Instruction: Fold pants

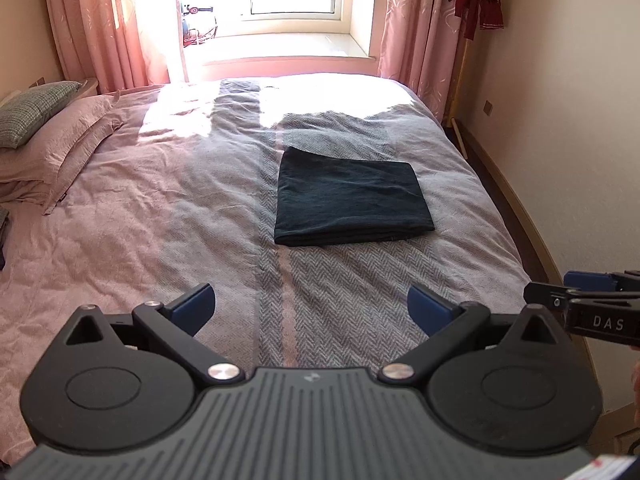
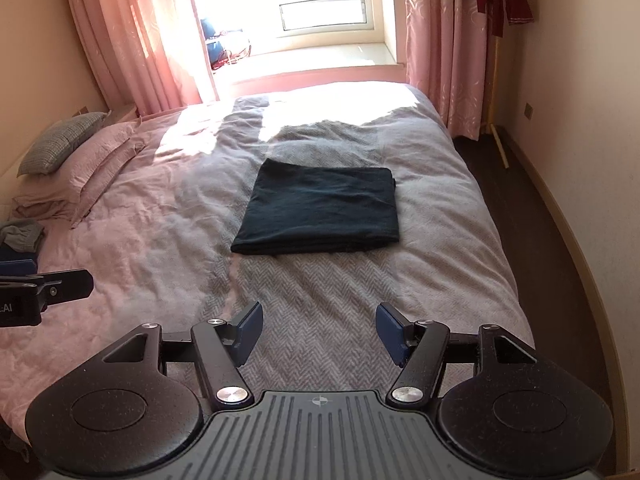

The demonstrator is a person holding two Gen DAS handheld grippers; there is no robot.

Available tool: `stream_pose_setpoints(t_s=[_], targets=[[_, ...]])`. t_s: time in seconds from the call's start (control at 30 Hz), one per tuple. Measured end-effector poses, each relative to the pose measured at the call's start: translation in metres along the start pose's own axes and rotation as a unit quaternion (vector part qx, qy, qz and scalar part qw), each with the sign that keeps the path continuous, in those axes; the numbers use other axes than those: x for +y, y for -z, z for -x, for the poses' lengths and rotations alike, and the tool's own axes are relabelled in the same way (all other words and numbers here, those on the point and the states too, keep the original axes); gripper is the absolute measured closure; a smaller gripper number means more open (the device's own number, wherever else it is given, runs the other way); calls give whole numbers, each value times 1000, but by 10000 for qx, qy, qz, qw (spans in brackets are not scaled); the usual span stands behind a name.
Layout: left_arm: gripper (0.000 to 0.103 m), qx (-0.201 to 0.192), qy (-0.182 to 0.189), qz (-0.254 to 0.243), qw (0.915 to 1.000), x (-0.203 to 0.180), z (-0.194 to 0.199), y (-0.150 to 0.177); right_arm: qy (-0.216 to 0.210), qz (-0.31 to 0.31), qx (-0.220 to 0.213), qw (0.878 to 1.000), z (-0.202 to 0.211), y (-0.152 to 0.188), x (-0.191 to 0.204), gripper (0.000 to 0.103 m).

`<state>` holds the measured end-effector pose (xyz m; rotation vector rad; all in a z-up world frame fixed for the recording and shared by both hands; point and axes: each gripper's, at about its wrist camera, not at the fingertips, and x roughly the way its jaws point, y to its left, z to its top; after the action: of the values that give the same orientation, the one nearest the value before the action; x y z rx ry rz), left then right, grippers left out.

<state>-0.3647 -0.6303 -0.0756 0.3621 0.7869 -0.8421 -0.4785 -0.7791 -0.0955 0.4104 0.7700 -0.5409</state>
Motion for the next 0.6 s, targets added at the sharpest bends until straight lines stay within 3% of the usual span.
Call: stream_pose_setpoints(t_s=[0.23, 0.6], targets=[[2, 89, 1, -123, 9999, -6, 4, 1, -272, -323, -59, 9991, 17, -1, -3, 43], [2, 96, 5, -197, 9998, -8, 1, -2, -355, -295, -139, 9988, 24, -5, 1, 43]])
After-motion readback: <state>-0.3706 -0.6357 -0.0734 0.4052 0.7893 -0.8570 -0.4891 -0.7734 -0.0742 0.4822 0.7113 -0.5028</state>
